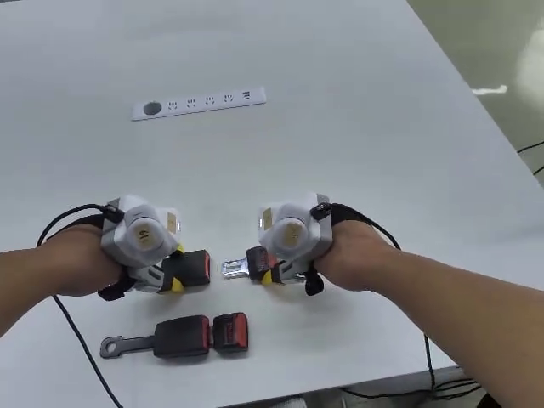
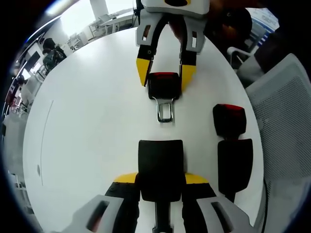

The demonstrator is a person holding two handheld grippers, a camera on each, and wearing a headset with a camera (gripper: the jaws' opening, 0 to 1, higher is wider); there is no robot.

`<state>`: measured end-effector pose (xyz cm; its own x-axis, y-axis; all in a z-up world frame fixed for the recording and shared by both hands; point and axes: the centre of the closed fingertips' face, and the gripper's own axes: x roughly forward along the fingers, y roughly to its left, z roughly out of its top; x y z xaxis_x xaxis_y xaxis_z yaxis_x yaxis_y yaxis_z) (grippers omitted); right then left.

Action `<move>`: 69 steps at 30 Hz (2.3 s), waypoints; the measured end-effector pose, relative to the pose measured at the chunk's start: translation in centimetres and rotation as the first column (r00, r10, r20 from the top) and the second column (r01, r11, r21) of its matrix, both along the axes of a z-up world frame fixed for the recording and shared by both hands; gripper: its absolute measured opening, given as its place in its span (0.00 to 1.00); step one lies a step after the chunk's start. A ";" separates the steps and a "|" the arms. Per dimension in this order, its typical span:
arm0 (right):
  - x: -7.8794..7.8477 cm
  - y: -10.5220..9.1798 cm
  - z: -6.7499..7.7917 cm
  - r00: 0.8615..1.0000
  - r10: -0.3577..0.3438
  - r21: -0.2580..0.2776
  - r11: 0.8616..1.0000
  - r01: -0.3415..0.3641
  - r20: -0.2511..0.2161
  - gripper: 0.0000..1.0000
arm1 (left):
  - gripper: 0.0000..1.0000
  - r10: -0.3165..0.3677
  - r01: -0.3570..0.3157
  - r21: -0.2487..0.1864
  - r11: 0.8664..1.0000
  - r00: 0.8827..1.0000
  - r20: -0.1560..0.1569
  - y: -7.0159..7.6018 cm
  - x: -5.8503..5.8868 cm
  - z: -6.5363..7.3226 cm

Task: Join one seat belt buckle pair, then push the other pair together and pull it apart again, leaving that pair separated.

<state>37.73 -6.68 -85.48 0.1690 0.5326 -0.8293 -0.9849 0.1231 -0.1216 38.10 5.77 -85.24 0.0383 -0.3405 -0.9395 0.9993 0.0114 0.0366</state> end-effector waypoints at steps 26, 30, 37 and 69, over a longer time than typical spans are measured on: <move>-0.5 -8.8 0.1 0.993 -0.111 -0.103 0.988 0.113 0.030 0.39 | 0.34 -0.001 -0.001 0.036 0.999 0.998 0.063 -0.1 -0.3 0.4; 0.1 -9.3 0.3 0.988 -0.145 -0.100 0.984 0.150 0.063 0.49 | 0.37 -0.008 0.004 0.049 0.999 0.997 0.076 0.1 -0.4 0.6; -1.3 -9.6 1.6 0.959 -0.282 0.028 0.959 0.281 0.033 0.53 | 0.46 0.119 -0.118 -0.022 0.993 0.984 0.128 2.0 -0.5 2.8; -9.2 -10.6 6.2 0.872 -0.481 0.307 0.820 0.483 -0.087 0.98 | 0.96 0.658 -0.604 -0.374 0.704 0.753 0.023 14.3 -9.7 7.5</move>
